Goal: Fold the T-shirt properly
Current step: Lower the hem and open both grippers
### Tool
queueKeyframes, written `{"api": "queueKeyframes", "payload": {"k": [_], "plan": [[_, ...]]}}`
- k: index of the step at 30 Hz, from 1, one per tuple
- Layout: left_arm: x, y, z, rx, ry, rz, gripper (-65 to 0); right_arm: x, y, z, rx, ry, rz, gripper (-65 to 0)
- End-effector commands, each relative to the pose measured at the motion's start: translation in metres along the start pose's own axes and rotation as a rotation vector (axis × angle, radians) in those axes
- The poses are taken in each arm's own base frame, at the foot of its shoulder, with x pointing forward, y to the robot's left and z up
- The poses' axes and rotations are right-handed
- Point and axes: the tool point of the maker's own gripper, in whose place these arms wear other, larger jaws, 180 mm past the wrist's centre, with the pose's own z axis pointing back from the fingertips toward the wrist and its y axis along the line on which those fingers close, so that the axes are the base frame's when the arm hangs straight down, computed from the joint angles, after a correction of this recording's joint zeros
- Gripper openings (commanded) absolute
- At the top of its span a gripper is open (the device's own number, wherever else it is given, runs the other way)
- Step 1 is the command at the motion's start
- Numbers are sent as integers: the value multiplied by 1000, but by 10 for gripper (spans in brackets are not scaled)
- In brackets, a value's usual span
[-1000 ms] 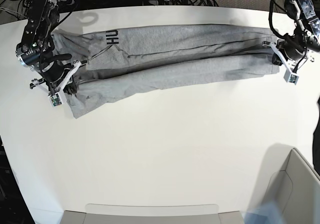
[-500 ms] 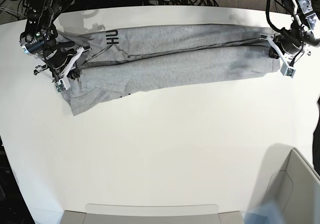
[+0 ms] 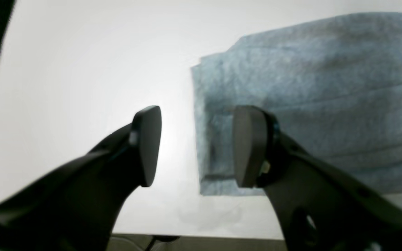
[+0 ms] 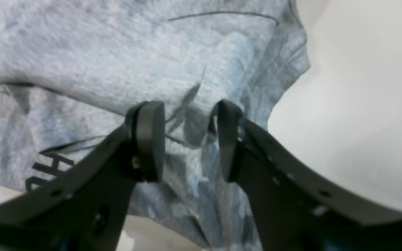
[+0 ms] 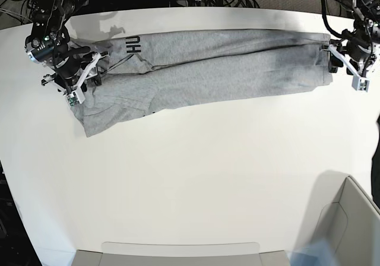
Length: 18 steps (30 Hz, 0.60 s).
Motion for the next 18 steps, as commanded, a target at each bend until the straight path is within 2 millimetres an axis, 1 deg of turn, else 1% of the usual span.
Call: {"api": "queueKeyframes", "payload": {"k": [1, 5, 8, 10, 12, 14, 16, 18], "plan": [[2, 4, 1, 6, -7, 0, -314, 12, -3, 4, -6, -39, 28, -396], [-29, 11, -16, -20, 86, 84, -314, 12, -3, 4, -6, -39, 28, -396], [-43, 22, -27, -24, 117, 171, -314, 11, -4, 4, -6, -37, 29, -396], [-54, 24, -31, -32, 154, 205, -314, 11, -4, 4, -6, -37, 29, -396], [-67, 22, -36, -48, 193, 232, -314, 11, -4, 3, -6, -36, 28, -396], [-73, 19, -42, -63, 208, 248, -314, 8, -4, 2, -3, -27, 22, -396], [-71, 17, -46, -72, 203, 260, -314, 5, -4, 0, 0, -19, 16, -396], [-70, 13, -49, -87, 207, 256, -314, 8, -6, -1, -2, -21, 15, -396]]}}
